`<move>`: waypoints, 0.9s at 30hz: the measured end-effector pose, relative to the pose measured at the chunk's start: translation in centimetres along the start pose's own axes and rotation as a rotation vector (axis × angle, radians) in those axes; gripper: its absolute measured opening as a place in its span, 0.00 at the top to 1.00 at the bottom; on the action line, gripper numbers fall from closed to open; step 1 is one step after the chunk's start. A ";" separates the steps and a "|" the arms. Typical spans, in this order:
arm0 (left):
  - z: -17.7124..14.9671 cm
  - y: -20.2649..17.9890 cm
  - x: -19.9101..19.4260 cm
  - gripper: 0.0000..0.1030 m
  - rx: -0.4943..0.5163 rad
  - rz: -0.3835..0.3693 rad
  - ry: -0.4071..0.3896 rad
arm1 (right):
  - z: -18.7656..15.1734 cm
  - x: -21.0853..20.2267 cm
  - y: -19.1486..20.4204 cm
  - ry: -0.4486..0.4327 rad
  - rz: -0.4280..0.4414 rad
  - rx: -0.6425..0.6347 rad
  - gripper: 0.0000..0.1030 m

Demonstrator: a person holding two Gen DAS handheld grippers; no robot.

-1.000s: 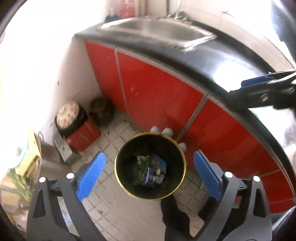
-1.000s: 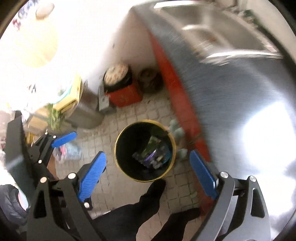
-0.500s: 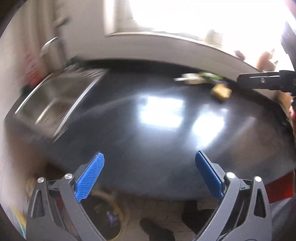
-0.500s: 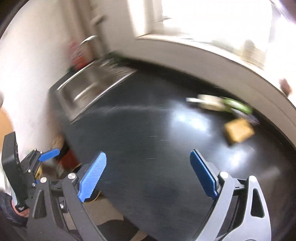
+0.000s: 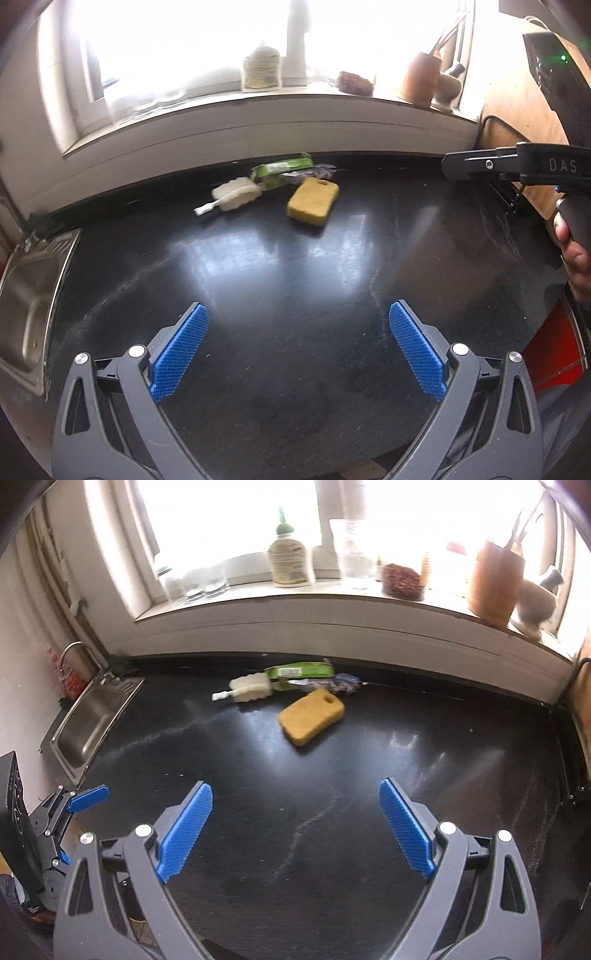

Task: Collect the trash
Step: 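Return both tools to the countertop, then grasp the yellow sponge with left tool while right tool grasps the blue cloth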

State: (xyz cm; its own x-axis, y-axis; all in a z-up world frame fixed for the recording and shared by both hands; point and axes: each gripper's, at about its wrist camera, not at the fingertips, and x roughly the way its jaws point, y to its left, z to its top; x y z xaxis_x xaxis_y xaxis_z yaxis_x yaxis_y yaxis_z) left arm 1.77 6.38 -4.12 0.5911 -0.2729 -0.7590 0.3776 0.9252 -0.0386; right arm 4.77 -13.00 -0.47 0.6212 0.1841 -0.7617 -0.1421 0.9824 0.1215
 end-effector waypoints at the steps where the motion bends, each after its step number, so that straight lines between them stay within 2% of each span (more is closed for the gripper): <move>1: 0.2 0.0 0.3 0.07 0.002 -0.001 0.004 | 0.1 0.0 -0.5 0.000 0.002 0.004 0.14; 13: 4.3 -1.6 5.2 0.07 0.021 -0.004 0.034 | 3.7 3.6 -4.5 0.011 0.043 -0.013 0.14; 20: 7.7 -2.7 11.5 0.07 0.081 -0.004 0.059 | 7.5 9.0 -7.1 0.057 0.111 -0.054 0.14; 27: 11.1 -2.8 19.2 0.07 0.116 -0.011 0.072 | 11.3 17.0 -9.1 0.120 0.157 -0.105 0.15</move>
State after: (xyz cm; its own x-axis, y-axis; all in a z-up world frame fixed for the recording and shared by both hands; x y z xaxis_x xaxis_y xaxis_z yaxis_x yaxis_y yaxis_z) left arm 19.97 -4.33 -11.34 0.5355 -0.2596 -0.8036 0.4664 0.8842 0.0252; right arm 25.36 -18.43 -7.35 0.4898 0.3230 -0.8098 -0.3133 0.9320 0.1822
